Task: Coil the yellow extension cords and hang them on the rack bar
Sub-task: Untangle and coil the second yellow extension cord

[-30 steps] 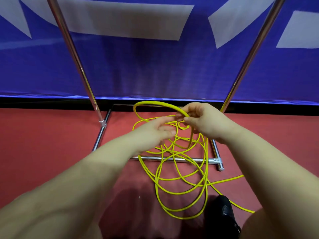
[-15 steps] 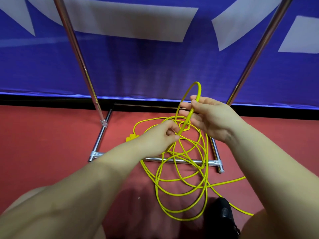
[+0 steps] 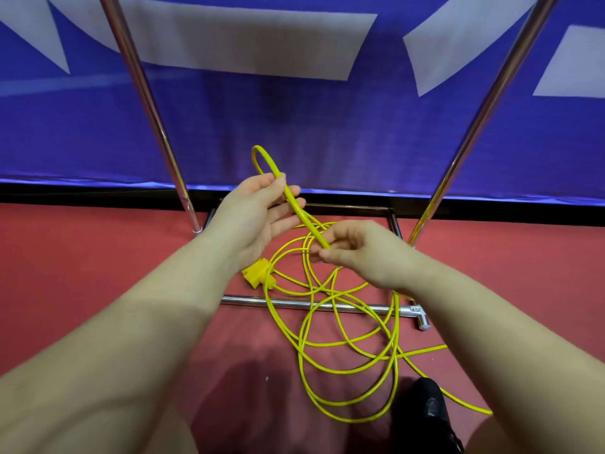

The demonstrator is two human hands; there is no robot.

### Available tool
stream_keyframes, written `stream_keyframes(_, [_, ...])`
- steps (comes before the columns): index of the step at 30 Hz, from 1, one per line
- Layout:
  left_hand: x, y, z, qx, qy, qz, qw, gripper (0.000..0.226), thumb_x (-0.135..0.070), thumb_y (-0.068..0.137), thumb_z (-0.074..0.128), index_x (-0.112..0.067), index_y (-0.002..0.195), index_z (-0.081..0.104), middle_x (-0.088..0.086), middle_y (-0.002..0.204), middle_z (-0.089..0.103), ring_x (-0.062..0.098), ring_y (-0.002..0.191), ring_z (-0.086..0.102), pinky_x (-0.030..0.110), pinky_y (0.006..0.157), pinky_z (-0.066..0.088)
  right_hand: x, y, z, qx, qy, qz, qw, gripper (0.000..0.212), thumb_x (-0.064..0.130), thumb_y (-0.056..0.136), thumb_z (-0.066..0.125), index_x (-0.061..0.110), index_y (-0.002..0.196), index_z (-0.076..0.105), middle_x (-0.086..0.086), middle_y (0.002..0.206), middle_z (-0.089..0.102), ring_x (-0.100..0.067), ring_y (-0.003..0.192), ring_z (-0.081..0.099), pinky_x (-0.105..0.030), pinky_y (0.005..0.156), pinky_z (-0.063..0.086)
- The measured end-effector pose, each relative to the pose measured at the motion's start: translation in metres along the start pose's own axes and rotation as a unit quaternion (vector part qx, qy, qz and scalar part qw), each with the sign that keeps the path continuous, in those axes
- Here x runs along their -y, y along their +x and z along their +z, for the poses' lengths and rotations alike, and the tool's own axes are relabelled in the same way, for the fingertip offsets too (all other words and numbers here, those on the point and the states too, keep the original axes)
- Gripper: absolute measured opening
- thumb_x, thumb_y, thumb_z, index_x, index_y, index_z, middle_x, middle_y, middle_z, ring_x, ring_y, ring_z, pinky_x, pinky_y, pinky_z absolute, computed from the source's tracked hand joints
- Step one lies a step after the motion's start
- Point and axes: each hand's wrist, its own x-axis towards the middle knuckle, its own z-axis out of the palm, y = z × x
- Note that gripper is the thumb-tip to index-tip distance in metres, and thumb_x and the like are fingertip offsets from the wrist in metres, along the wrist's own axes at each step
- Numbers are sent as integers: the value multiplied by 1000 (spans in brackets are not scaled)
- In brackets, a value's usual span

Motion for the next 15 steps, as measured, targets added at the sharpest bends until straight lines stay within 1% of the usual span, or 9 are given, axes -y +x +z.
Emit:
stream_keyframes(2, [6,1,-1,24,46,-23,998,14,-13,99,41,-13,107,53,6,97,65,18,88,66,25,71,57,4,1,-6,-34,80,12,996,16,9,94,50,20,84,57,-6,86,69,-17,75,66,-33,76,52])
stream_keyframes(3, [10,-1,-1,52,113,-43,991,18,-13,98,42,-14,111,54,6,104,65,19,97,64,23,77,53,6,2,-10,-49,135,24,989,16,10,96,47,19,87,57,-5,84,68,-14,71,66,-30,72,54])
stream_keyframes(4, [17,-4,-1,94,214,-55,971,21,-15,97,44,-15,116,55,4,110,64,16,104,60,19,82,48,7,2,-15,-65,190,37,979,16,11,97,45,19,90,56,-3,83,69,-12,67,68,-27,68,55])
stream_keyframes(6, [31,-11,3,195,390,-54,898,21,-19,96,48,-21,115,56,-5,110,62,7,106,55,12,85,41,9,2,-25,-102,294,56,949,16,13,99,42,18,93,56,-2,81,71,-11,64,70,-22,59,57])
stream_keyframes(7, [37,-15,5,227,428,-51,873,20,-19,96,49,-22,114,56,-7,109,61,5,105,54,8,85,39,9,2,-30,-114,334,64,933,15,14,99,42,17,94,56,0,78,73,-11,65,70,-22,58,57])
stream_keyframes(8, [42,-17,7,240,440,-46,864,21,-17,95,50,-18,116,56,-4,111,61,5,106,54,8,86,40,10,1,-34,-123,366,71,920,15,14,99,41,17,96,56,1,76,73,-12,65,71,-23,58,58])
stream_keyframes(11, [47,-14,10,219,458,14,861,17,-10,96,47,-12,110,57,6,113,62,14,108,56,20,95,40,11,0,-39,-142,446,80,880,14,13,99,41,13,97,55,-1,72,73,-14,64,71,-25,56,58])
stream_keyframes(13, [43,-11,12,213,458,44,862,16,-8,98,41,-12,103,56,3,101,62,10,94,58,14,86,42,11,1,-40,-151,480,71,861,13,14,98,42,12,98,55,-4,78,72,-14,65,71,-23,54,56])
stream_keyframes(15, [40,-9,15,194,414,46,888,19,-7,100,35,-14,97,53,1,91,62,1,76,60,7,72,44,11,2,-43,-157,475,55,864,14,20,97,46,12,101,56,-6,89,70,-13,72,72,-23,59,57])
